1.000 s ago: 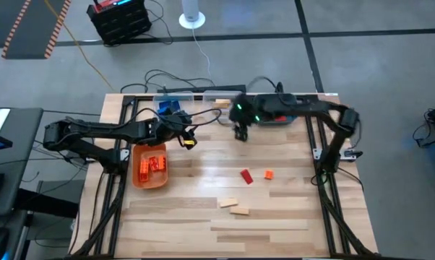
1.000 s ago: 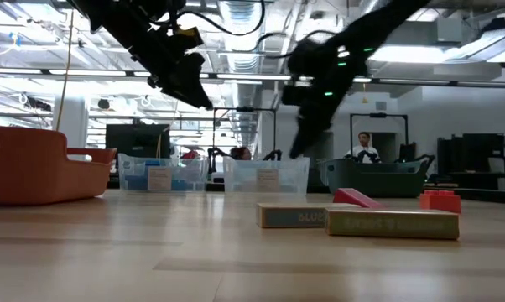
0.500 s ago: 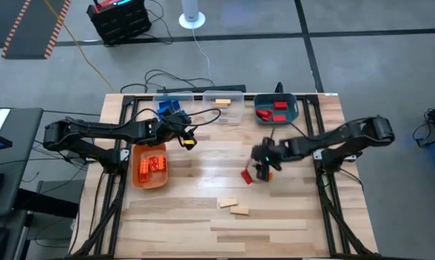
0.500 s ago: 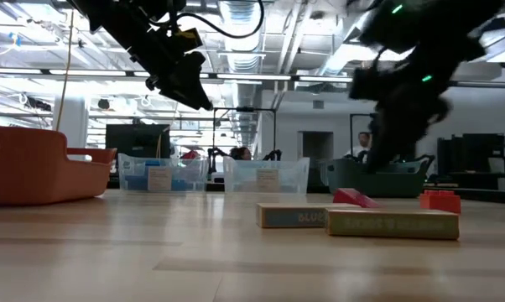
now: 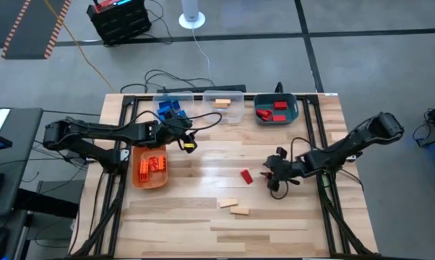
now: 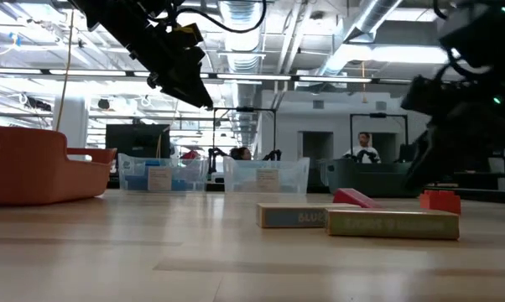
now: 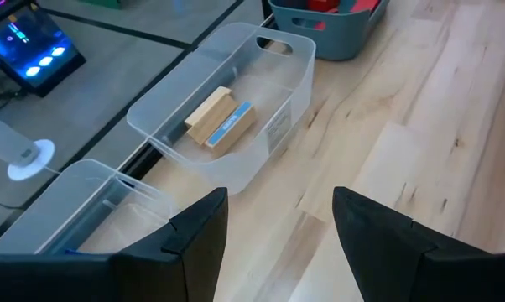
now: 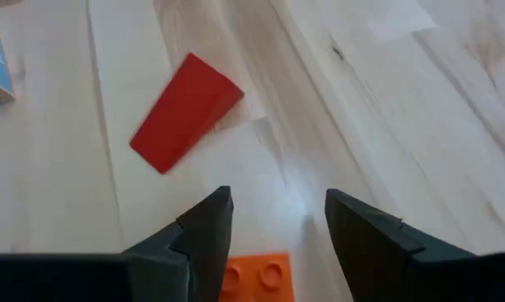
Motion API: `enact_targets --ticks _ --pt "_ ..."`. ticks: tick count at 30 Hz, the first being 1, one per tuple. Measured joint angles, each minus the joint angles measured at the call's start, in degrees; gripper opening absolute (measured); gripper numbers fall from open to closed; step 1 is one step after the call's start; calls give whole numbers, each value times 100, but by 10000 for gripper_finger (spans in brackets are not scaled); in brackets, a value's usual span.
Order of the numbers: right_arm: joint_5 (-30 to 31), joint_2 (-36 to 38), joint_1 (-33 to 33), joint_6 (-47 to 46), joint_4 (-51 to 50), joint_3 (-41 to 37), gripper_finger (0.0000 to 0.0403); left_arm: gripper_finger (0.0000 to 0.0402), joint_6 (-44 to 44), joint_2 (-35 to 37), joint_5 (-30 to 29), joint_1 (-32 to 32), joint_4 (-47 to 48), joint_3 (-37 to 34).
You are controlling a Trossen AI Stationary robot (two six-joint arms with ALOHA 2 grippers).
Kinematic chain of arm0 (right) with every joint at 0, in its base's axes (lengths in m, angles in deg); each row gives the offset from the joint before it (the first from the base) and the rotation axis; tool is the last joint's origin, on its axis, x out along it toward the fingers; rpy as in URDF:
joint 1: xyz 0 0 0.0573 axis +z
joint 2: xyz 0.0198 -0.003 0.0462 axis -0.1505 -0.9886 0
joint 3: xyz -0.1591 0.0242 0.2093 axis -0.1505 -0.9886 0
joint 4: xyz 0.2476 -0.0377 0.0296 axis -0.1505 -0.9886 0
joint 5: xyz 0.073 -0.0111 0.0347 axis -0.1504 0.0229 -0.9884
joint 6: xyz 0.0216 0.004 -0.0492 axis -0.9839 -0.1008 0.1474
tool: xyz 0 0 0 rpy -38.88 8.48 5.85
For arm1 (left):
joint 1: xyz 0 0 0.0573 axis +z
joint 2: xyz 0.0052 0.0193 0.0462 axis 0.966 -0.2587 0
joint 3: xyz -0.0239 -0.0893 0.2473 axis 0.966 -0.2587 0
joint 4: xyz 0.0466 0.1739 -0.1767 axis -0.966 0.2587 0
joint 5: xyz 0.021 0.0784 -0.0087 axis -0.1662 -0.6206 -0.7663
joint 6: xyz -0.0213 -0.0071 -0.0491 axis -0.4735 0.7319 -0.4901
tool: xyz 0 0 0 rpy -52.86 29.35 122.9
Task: Sort blocks
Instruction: Put the orange game piece into the orange bin
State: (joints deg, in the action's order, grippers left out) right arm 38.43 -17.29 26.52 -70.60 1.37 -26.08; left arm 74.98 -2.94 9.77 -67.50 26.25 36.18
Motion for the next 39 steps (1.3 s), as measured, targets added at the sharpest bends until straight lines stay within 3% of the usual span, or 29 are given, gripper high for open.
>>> enact_targets --ticks 11,22,27,39 --pt "183 -259 386 -64 2158 -989 223 211 6 0 -5 0 2 0" --pt "662 -1197 577 4 2647 -1001 220 211 69 0 -9 0 16 0" --pt "803 -1410 719 17 2741 -997 174 211 71 0 -13 0 35 0" --pt "399 -655 448 599 2320 -790 162 211 287 0 219 -10 23 0"
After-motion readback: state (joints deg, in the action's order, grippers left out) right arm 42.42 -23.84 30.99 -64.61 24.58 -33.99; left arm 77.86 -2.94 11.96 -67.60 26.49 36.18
